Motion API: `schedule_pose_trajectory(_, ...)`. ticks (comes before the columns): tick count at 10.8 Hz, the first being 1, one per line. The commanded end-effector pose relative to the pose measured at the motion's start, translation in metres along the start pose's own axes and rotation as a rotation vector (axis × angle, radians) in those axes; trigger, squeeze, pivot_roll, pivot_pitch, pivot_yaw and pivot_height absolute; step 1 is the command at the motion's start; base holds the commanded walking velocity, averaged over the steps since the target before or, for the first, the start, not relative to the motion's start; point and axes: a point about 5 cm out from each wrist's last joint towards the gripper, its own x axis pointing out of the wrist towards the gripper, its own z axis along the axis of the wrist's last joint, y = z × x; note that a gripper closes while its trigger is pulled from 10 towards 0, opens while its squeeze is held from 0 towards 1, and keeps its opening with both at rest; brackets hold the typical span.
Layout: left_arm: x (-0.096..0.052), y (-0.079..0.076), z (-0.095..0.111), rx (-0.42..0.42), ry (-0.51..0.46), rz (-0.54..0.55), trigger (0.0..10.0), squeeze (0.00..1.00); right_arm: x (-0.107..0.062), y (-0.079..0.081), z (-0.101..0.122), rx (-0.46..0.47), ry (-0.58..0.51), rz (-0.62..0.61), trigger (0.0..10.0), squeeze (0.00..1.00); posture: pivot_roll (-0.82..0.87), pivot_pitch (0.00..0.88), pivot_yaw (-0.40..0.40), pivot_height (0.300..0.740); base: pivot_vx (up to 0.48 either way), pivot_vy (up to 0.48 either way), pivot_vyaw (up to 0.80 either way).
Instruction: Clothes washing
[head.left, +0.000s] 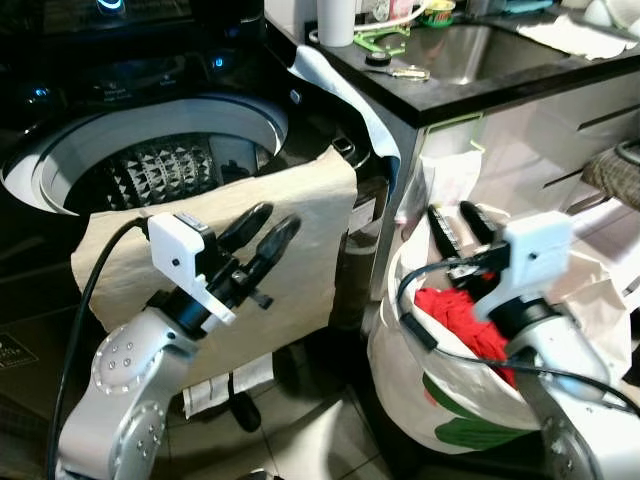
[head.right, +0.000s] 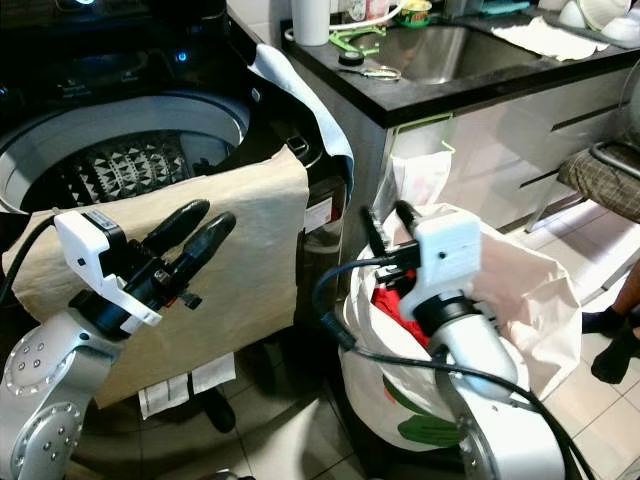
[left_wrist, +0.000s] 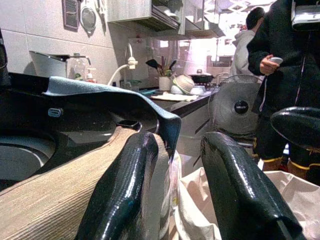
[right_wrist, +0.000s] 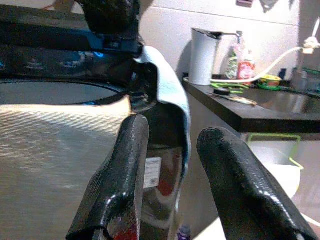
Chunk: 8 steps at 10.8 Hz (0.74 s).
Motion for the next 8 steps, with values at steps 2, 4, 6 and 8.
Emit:
schedule_pose_trajectory(2,-0.002,0.002,-0.007,0.05,0.041,0.05,10.0,0.0,0.001,0.002,0.007,-0.035,-0.024,0.001,10.0,0.0,-0.08,0.029,0.039,0.74,0.0,0.0,0.0)
schedule_pose_trajectory(4,-0.006,0.002,-0.006,0.041,0.048,0.048,10.0,0.0,0.0,0.009,0.008,-0.033,-0.031,-0.01,10.0,0.0,-0.08,0.032,0.066,0.74,0.0,0.0,0.0)
schedule_pose_trajectory(6,-0.002,0.007,-0.007,0.063,0.059,0.064,10.0,0.0,0.0,0.009,0.006,-0.013,-0.028,-0.03,10.0,0.0,-0.07,0.024,0.065,0.74,0.0,0.0,0.0)
schedule_pose_trajectory(8,-0.009,0.012,-0.018,0.067,0.143,0.111,10.0,0.0,0.005,0.001,0.005,-0.025,-0.011,-0.03,10.0,0.0,-0.07,0.017,0.069,0.74,0.0,0.0,0.0)
